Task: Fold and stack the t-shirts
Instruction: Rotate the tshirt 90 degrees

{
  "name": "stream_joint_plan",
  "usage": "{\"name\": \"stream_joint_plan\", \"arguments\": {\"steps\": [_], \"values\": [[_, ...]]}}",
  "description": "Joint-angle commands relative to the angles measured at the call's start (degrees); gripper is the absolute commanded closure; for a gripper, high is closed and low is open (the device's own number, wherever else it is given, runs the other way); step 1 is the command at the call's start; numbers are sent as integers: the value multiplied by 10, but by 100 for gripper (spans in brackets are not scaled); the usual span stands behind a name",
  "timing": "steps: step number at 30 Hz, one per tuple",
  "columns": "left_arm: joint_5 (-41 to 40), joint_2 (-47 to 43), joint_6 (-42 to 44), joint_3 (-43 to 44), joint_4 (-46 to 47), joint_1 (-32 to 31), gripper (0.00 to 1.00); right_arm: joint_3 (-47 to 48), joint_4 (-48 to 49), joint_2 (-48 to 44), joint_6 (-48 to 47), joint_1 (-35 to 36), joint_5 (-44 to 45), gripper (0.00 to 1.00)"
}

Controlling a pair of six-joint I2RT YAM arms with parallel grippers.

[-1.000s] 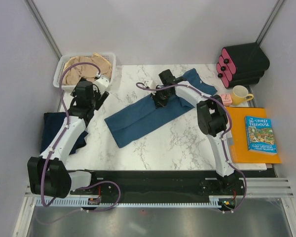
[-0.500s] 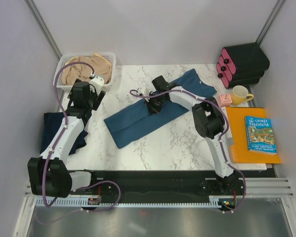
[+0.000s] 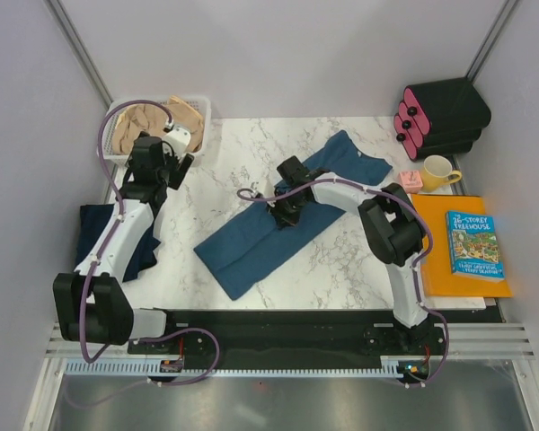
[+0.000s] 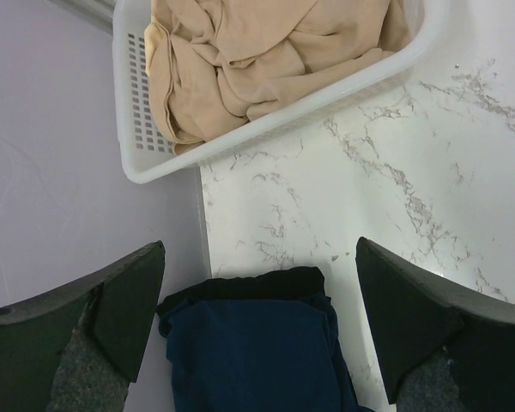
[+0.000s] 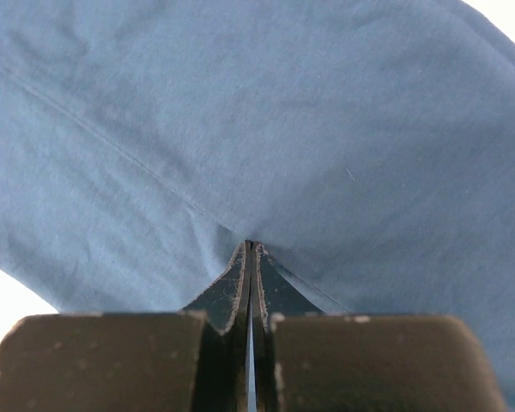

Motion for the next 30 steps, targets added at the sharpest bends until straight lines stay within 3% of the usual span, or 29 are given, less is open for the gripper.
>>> {"name": "stream_joint_plan", "arguments": {"steps": [1,6,7,8,9,13,17,24,30], "values": [[28,15,-12,34,31,3,1,-87,-92,-37,-30,25,44,100],[43,36,-16,53,32,3,1,-169,-108,-115,-68,48,88,99],[47,38,-20,54,32,3,1,-174,-108,-126,-70,47,102,95],[49,39,-22,55,32,3,1,-176,-107,-153,-70,46,123,82],[56,42,-24,53,31,3,1,-171,-108,-166,-69,44,134,77],[71,48,-32,49,31,3,1,-141,-114,-230,-35,18,166,67],[82,54,-30,57,26,2,1,-171,-95,-279,-44,-7,208,57],[87,57,-32,65,22,2,1,-285,-4,-341,-196,-53,323,54],[80,47,-23,54,22,2,1,-324,61,-338,-217,-73,340,54]]}}
